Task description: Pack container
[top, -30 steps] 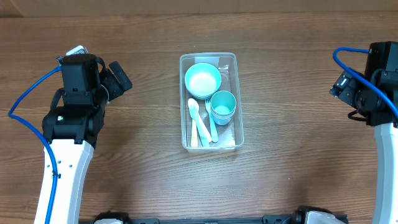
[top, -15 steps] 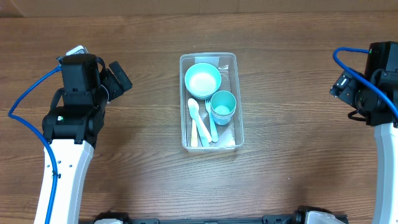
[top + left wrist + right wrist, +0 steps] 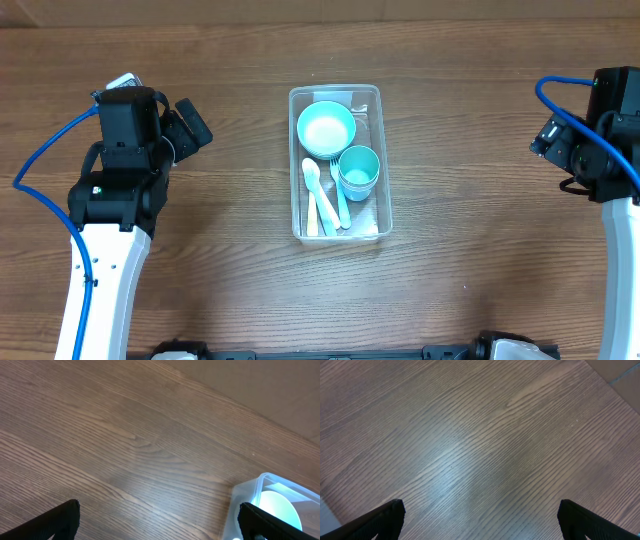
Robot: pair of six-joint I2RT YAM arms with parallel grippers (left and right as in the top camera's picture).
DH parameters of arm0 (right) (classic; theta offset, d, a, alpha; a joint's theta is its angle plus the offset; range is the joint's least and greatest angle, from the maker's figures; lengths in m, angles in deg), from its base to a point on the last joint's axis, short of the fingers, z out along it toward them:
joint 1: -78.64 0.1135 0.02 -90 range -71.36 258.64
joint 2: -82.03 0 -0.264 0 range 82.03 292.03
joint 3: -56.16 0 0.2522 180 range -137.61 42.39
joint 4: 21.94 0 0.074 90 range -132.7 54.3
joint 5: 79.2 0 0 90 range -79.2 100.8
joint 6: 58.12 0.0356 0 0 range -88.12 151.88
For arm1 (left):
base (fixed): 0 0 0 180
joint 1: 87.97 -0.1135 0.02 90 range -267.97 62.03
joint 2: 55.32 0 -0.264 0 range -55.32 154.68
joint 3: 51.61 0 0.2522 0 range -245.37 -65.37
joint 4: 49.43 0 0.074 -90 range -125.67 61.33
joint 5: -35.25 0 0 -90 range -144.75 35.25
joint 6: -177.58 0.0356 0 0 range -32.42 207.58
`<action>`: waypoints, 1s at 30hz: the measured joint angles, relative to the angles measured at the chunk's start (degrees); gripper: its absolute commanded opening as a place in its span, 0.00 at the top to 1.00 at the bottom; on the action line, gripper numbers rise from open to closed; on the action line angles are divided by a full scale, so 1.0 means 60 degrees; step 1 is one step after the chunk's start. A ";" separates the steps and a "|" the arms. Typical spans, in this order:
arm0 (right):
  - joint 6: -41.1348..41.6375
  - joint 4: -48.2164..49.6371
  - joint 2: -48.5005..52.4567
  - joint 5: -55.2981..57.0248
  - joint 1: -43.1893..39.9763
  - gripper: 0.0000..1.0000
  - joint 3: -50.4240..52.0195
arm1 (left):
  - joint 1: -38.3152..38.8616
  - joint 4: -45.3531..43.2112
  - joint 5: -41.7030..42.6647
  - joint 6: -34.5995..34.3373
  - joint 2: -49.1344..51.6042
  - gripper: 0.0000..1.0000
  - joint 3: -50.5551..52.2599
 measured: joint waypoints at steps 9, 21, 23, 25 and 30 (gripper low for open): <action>-0.0004 0.0353 -0.0729 -0.0204 0.0015 0.00 0.0047 | 0.0000 0.0000 0.0000 0.0000 0.0000 0.00 0.0000; -0.0004 1.0200 -0.9898 -0.1220 0.1880 0.00 0.7300 | 0.0000 0.0062 0.0000 0.0000 0.0000 0.00 0.0000; 0.0000 1.0936 -1.0834 -0.1333 0.1880 0.00 0.8994 | 0.0000 0.0069 0.0004 0.0000 0.0000 0.00 0.0000; -0.0007 1.1795 -1.1387 -0.1545 0.1880 0.00 1.0211 | 0.0000 0.0066 0.0000 0.0000 0.0000 0.00 0.0000; -0.0004 1.3289 -1.1832 -0.2313 0.1880 0.00 1.2295 | 0.0000 0.0062 0.0000 0.0000 0.0000 0.00 0.0000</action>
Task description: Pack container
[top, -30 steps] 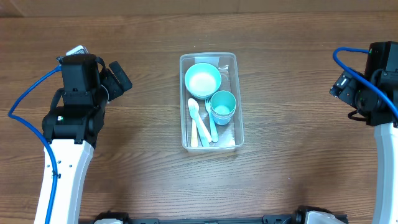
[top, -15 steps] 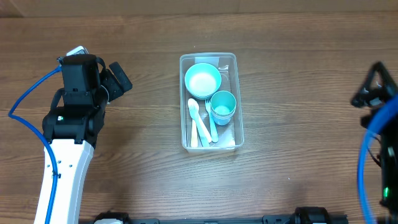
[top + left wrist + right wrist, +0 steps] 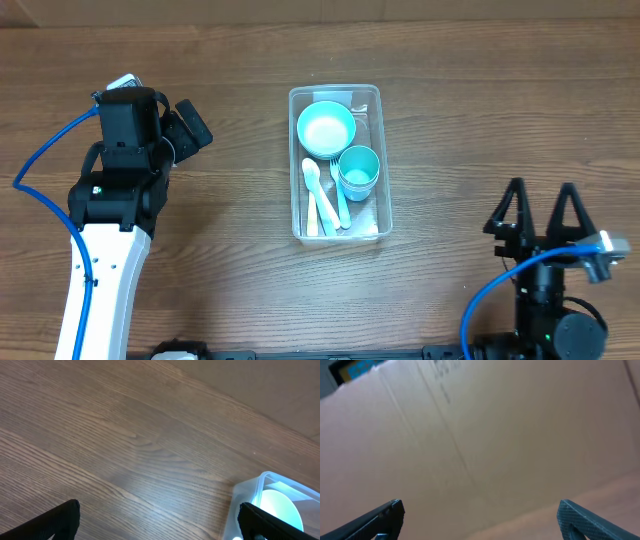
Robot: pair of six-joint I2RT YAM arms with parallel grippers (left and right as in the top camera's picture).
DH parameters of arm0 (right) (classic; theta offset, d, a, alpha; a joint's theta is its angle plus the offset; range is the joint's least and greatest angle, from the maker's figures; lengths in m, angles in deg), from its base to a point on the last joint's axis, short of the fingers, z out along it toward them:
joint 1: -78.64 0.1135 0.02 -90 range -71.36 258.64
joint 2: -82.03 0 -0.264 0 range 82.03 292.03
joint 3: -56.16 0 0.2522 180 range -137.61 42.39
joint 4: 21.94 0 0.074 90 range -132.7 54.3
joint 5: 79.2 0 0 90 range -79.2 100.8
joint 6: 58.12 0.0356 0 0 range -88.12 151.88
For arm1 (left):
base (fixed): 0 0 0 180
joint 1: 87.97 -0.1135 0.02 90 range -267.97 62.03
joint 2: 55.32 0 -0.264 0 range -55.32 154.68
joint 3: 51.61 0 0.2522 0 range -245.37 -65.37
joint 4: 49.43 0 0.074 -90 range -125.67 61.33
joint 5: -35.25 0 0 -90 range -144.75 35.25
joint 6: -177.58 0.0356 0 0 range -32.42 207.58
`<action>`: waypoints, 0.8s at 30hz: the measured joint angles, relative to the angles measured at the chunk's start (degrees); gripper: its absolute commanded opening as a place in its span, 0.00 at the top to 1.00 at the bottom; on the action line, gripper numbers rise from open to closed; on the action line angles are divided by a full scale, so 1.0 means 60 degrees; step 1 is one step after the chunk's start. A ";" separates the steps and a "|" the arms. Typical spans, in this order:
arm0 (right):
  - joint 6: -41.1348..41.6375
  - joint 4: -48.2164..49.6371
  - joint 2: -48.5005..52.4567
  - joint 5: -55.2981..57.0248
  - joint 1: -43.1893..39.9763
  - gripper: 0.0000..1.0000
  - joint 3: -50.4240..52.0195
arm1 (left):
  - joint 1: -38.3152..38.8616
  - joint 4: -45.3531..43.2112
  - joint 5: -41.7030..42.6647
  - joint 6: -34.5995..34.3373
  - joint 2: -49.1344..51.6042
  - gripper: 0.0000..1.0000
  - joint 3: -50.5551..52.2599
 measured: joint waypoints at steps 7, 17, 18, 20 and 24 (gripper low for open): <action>0.0000 0.0397 -0.0787 -0.0342 0.0000 0.00 0.1115 | 0.0000 0.0004 0.0000 0.0000 0.0000 0.00 0.0000; -0.0040 0.0393 -0.0790 -0.0769 0.0000 0.00 0.2339 | 0.0000 0.0004 0.0000 0.0000 0.0000 0.00 0.0000; -0.0182 0.0335 -0.0790 -0.0827 0.0000 0.00 0.2386 | 0.0000 0.0004 0.0000 0.0000 0.0000 0.00 0.0000; -0.0692 0.0299 -0.0790 -0.1049 -0.0004 0.00 0.2408 | 0.0000 0.0004 0.0000 0.0000 0.0000 0.00 0.0000; -0.1636 -0.0153 -0.0798 -0.1257 0.0000 0.00 0.2408 | 0.0000 0.0004 0.0000 0.0000 0.0000 0.00 0.0000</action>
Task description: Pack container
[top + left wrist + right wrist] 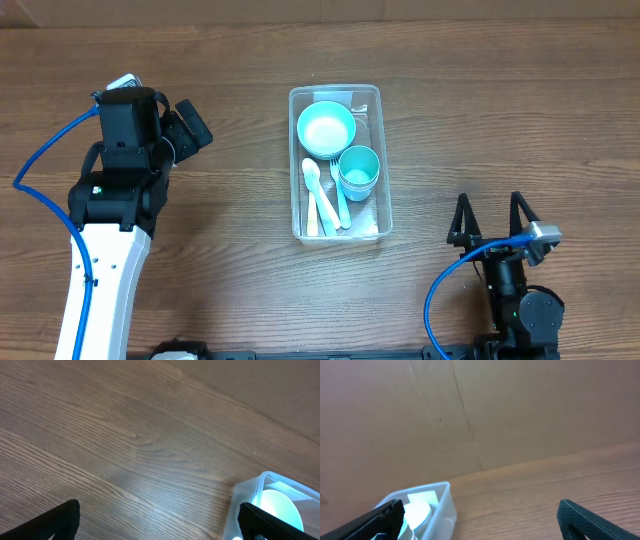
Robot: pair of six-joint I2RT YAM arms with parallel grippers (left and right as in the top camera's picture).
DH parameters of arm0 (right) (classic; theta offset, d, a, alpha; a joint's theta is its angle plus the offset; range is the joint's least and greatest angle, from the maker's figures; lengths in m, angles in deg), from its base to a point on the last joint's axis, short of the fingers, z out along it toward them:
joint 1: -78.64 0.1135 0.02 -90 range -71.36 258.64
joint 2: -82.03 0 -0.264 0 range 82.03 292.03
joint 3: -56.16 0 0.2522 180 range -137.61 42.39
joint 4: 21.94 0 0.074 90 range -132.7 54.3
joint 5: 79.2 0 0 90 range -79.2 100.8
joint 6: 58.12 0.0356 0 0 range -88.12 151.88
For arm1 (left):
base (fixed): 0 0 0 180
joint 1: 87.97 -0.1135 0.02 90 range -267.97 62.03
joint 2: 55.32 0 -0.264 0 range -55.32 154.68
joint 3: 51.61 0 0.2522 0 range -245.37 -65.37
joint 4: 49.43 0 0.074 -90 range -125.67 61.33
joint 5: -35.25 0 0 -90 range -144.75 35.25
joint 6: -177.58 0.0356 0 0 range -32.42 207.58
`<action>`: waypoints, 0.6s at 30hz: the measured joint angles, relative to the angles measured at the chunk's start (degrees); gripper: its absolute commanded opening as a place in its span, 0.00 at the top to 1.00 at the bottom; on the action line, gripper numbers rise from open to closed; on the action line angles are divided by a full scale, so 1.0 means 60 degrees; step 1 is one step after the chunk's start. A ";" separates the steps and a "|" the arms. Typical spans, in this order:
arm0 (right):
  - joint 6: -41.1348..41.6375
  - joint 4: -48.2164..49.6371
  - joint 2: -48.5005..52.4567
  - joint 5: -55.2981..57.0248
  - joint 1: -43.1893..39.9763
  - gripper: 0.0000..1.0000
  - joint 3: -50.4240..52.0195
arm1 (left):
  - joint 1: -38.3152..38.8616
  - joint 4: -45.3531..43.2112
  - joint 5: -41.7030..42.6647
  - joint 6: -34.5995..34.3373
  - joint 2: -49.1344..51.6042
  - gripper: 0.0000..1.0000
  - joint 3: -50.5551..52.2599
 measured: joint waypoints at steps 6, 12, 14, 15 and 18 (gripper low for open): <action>-0.0907 -0.0958 -0.0007 -0.0025 0.0000 0.00 0.0000 | 0.0000 0.0000 0.0000 0.0000 0.0000 0.00 0.0000; -0.1013 -0.0973 -0.0007 -0.0022 0.0000 0.00 0.0000 | 0.0000 0.0000 0.0000 0.0000 0.0000 0.00 0.0000; -0.1016 -0.0973 -0.0007 -0.0025 0.0000 0.00 0.0000 | 0.0000 0.0000 0.0000 0.0000 0.0000 0.00 0.0000; -0.1020 -0.0976 -0.0007 -0.0022 0.0000 0.00 0.0000 | 0.0000 0.0000 0.0000 0.0000 0.0000 0.00 0.0000; -0.1049 -0.0976 -0.0007 -0.0025 0.0000 0.00 0.0000 | 0.0000 0.0000 0.0000 0.0000 0.0000 0.00 0.0000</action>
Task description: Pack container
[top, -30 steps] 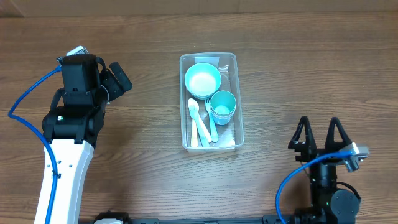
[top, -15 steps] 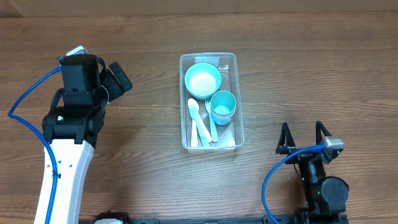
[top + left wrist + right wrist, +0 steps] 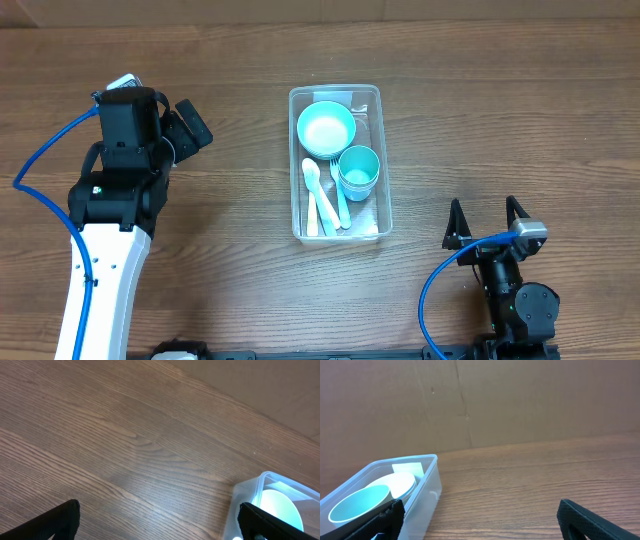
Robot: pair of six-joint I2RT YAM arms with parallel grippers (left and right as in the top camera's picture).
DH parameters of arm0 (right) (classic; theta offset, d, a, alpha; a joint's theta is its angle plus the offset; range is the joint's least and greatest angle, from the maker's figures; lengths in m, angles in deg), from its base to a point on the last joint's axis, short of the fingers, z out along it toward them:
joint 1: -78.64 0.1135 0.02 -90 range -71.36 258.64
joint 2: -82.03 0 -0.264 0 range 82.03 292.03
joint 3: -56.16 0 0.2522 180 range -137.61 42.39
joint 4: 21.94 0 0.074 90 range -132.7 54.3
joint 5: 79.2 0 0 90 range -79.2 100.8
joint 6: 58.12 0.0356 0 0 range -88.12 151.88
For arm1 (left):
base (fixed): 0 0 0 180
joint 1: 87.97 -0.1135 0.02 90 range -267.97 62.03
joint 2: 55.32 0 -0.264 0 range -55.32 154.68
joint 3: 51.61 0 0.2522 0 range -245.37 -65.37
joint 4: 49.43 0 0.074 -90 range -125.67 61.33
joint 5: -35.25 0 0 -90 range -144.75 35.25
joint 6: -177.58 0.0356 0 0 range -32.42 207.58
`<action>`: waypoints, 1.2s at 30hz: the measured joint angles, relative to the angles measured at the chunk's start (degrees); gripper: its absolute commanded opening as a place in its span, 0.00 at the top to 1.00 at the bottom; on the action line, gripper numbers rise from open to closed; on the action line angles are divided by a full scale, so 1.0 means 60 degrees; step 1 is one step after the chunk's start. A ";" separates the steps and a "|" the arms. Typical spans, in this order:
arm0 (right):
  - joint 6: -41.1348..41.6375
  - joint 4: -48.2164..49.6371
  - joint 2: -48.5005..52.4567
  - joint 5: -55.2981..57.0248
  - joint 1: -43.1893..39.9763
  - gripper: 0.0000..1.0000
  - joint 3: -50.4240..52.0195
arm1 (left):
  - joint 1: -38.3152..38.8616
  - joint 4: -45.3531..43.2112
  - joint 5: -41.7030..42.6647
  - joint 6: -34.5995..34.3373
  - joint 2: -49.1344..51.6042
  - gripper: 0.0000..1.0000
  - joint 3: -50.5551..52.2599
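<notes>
A clear plastic container (image 3: 374,96) stands in the middle of the table. It holds a teal bowl (image 3: 326,128), a teal cup (image 3: 358,171) and light spoons (image 3: 312,190). My left gripper (image 3: 192,125) stays open at the far left, well clear of the container; its wrist view catches the container's corner (image 3: 245,497). Low at the near right, my right gripper (image 3: 482,218) is open with nothing in it, pointing at the container (image 3: 427,487), whose cup (image 3: 357,502) shows in its wrist view.
The wooden tabletop (image 3: 480,110) stretches around the container. A cardboard wall (image 3: 520,400) rises behind the table's far edge. Blue cables (image 3: 45,160) trail from both arms.
My right arm has sunk a little lower at the near right, and its camera now looks level across the table at the container. The left arm and the container's contents are unchanged.
My right arm was first raised at the far right, looking down at bare wood. Then it stood folded at the near right, its camera on the cardboard wall. Later the container came into its view, and now it sits lower still. The left arm never moved.
</notes>
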 measured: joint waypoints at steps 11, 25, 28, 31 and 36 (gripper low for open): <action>0.0000 -0.0004 0.0000 0.0004 -0.0004 0.00 0.0000 | 0.0000 0.0000 0.0000 0.0000 0.0000 0.00 0.0000; 0.0000 -0.0018 0.0000 0.0004 0.0000 0.00 0.0000 | 0.0000 0.0073 0.0000 0.0000 -0.3909 0.00 0.0000; -0.0004 -0.0025 -0.0007 0.0004 0.0000 0.00 0.0000 | 0.0000 0.0222 -0.0120 0.0000 -0.6652 0.00 -0.0036; -0.0004 -0.0025 -0.0011 0.0000 0.0000 0.00 0.0000 | 0.0000 0.0543 -0.0408 0.0004 -0.8164 0.00 -0.0062; 0.0000 -0.0029 -0.0029 0.0004 0.0000 0.00 0.0000 | 0.0000 0.2841 -0.0608 0.0007 -1.0528 0.00 0.0896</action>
